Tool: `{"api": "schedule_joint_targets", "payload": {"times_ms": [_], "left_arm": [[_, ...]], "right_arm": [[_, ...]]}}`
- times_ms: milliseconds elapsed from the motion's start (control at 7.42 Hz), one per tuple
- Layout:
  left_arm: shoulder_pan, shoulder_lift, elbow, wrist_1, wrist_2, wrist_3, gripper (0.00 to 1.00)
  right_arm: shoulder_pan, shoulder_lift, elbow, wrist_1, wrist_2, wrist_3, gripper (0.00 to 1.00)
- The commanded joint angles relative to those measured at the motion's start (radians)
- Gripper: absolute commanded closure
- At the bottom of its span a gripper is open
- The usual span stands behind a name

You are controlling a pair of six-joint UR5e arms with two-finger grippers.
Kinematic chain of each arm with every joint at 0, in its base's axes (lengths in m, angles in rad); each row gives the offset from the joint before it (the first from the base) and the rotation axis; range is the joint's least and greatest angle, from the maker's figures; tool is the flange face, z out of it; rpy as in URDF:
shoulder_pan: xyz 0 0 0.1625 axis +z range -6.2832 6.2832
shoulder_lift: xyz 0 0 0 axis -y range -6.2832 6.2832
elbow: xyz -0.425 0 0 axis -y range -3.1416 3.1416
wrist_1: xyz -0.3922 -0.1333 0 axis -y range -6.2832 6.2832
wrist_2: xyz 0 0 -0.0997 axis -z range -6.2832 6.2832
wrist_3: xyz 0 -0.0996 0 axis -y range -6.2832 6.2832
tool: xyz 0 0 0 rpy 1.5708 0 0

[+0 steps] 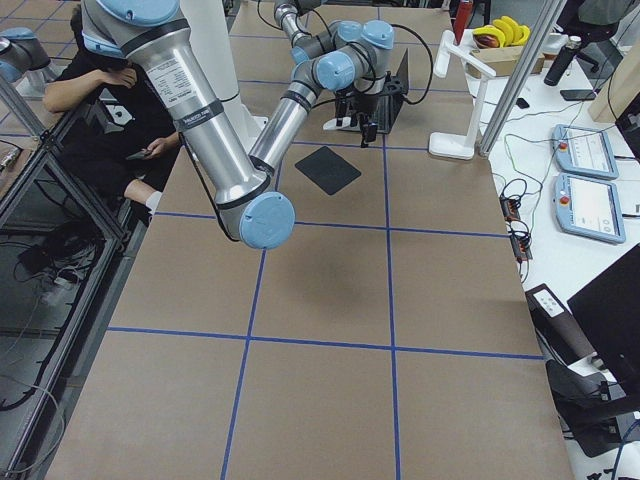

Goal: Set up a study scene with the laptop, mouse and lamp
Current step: 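Carry the white mouse onto the black pad with the left gripper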

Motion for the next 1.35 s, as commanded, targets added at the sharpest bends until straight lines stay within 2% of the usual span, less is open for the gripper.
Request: {"api": "schedule_joint_targets", "payload": {"times_ms": [0,539,1213], "left_arm": [[0.003,-0.122,0.177,-0.054,0.004,-0.016,0.31],[0.024,-0.271,0.395,-0.056,0.002,0.019,0.31],[0.047,-0.272,0.4,-0.054,0.002,0.063,0.28]], "right_arm": [[0.031,-0.018,-0.006,0.0,0.03,-0.015,0.0],[0.057,-0.035,-0.029,0.002,0.055,-0.062,0.0],[0.062,-0.038,-0.035,0.002,0.058,-0.07,0.0]]}}
